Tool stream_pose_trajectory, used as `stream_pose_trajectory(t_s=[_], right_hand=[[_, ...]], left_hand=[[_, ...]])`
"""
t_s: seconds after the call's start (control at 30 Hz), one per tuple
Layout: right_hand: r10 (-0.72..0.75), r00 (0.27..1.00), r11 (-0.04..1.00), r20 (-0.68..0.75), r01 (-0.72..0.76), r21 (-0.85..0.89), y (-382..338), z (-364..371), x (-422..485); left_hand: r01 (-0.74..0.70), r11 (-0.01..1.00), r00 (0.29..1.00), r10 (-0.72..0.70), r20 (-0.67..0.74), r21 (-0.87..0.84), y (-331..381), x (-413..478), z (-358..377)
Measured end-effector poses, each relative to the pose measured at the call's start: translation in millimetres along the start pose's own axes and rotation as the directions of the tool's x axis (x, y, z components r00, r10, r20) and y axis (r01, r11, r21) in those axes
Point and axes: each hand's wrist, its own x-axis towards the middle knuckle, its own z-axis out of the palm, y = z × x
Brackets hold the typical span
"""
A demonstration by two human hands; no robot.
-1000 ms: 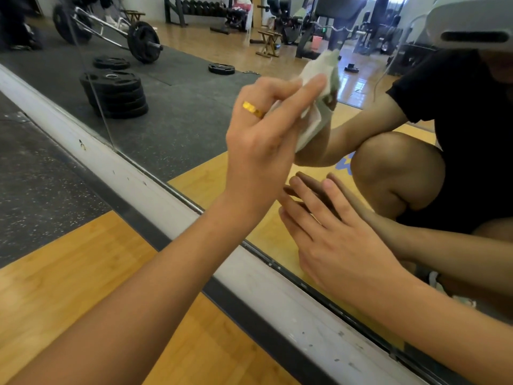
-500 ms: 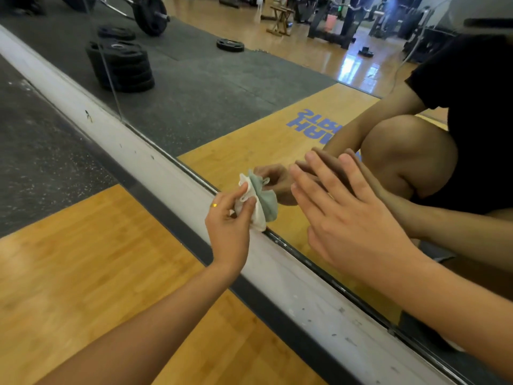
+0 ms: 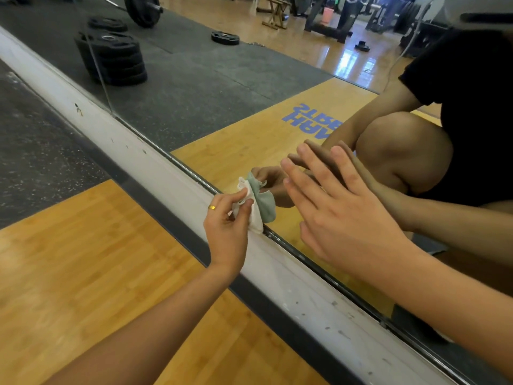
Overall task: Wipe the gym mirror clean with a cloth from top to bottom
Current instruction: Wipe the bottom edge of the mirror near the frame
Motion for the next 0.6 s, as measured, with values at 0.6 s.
stream_pose_trajectory(t_s=[0.6], right_hand=[[-0.002, 0.998, 1.000, -0.058, 0.001, -0.008, 1, 3, 0]], left_hand=[[-0.255, 0.967, 0.965, 0.254, 0.064, 0.018, 16, 7, 3]])
